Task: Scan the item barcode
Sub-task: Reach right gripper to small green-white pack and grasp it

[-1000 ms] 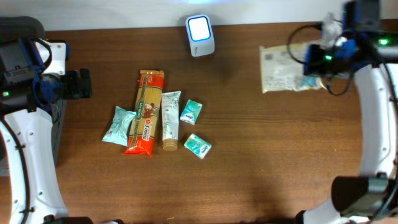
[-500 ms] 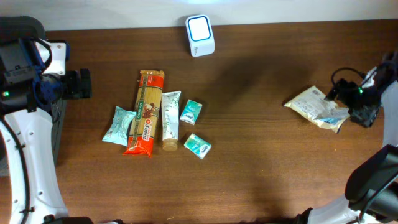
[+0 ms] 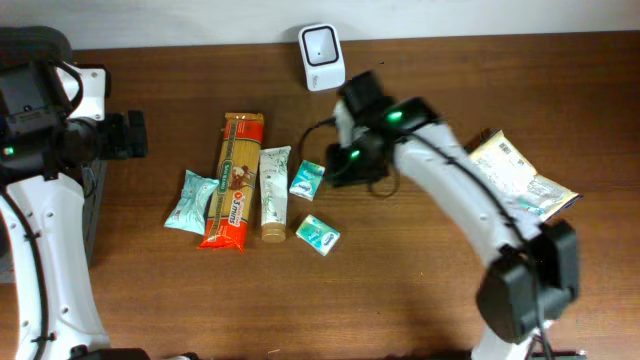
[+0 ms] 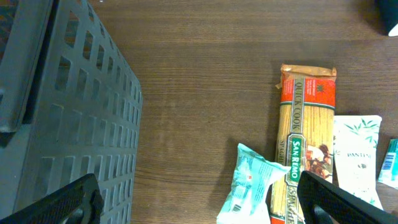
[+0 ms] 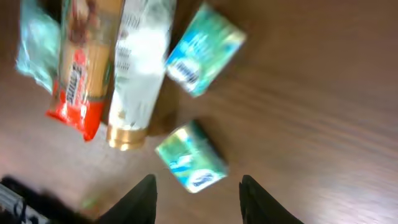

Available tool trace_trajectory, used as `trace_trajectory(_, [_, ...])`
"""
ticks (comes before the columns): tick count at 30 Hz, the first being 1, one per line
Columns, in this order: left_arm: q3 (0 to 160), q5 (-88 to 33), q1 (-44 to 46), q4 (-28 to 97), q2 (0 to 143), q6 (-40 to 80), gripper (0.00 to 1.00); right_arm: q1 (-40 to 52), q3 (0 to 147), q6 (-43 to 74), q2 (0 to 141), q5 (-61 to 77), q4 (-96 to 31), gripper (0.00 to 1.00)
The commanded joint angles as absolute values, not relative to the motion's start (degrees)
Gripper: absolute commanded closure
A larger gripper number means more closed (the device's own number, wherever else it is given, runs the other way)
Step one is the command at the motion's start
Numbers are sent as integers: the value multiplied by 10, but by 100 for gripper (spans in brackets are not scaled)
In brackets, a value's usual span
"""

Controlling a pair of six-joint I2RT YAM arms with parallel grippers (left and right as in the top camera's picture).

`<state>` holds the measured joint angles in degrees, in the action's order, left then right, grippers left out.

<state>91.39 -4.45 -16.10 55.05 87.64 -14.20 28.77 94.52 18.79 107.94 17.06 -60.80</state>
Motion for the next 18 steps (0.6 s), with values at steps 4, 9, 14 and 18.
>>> trace_trajectory(4, [918,-47,-163,550,873,-153,1,453,938,217,1183,178,-646,58])
trace_trajectory(9, [918,-47,-163,550,873,-153,1,495,881,217,1189,141,-627,57])
trace_trajectory(14, [918,-47,-163,550,873,-153,1,433,873,231,1198,140,-590,56])
trace_trajectory(18, [918,-47,-163,550,873,-153,1,407,864,228,1204,158,-595,56])
